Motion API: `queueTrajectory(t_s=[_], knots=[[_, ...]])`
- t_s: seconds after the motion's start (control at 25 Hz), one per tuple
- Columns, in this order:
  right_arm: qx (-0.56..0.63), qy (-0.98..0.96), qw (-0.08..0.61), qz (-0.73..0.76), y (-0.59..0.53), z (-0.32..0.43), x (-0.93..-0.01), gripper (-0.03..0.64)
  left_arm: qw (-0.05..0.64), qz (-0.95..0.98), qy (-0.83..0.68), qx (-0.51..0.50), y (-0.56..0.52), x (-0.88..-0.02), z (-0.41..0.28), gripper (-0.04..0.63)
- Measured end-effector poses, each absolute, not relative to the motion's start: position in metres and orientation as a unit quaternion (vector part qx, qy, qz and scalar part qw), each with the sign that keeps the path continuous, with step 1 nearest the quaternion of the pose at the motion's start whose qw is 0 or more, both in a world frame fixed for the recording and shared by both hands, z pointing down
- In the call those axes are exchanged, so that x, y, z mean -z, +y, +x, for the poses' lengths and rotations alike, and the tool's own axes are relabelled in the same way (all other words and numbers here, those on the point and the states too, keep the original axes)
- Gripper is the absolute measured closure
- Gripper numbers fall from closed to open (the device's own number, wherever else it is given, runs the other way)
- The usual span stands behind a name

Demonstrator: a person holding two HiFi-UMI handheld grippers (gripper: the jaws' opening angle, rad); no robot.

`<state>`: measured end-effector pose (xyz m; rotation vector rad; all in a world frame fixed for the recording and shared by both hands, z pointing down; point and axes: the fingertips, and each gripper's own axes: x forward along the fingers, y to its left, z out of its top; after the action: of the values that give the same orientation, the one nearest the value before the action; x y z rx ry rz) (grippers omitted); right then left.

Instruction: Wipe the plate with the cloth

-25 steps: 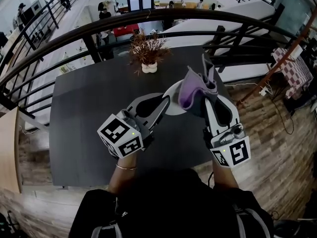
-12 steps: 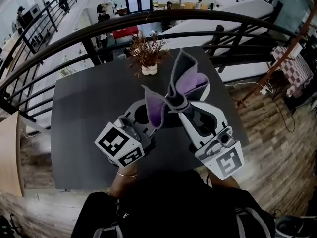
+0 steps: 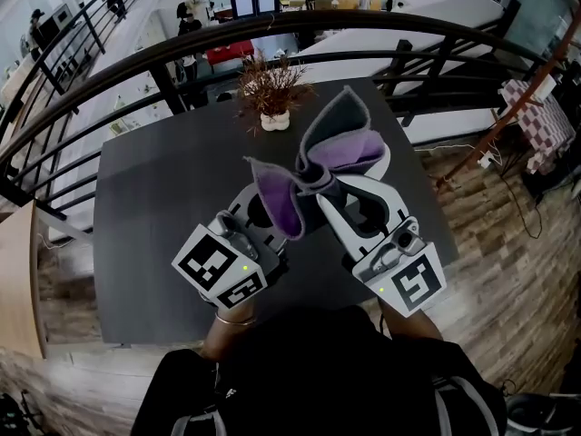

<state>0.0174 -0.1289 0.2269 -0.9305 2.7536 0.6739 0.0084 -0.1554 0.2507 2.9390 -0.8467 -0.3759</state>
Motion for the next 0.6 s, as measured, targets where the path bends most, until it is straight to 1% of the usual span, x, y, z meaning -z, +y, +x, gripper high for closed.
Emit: queueTrajectory(t_s=[0.6], knots=[[-0.215,0.905,0.06,-0.363,-0.147,0.04,-0.237,0.558,0.034,0.953,-0.275,0.124,-0.155,-0.254,0.003,0.578]])
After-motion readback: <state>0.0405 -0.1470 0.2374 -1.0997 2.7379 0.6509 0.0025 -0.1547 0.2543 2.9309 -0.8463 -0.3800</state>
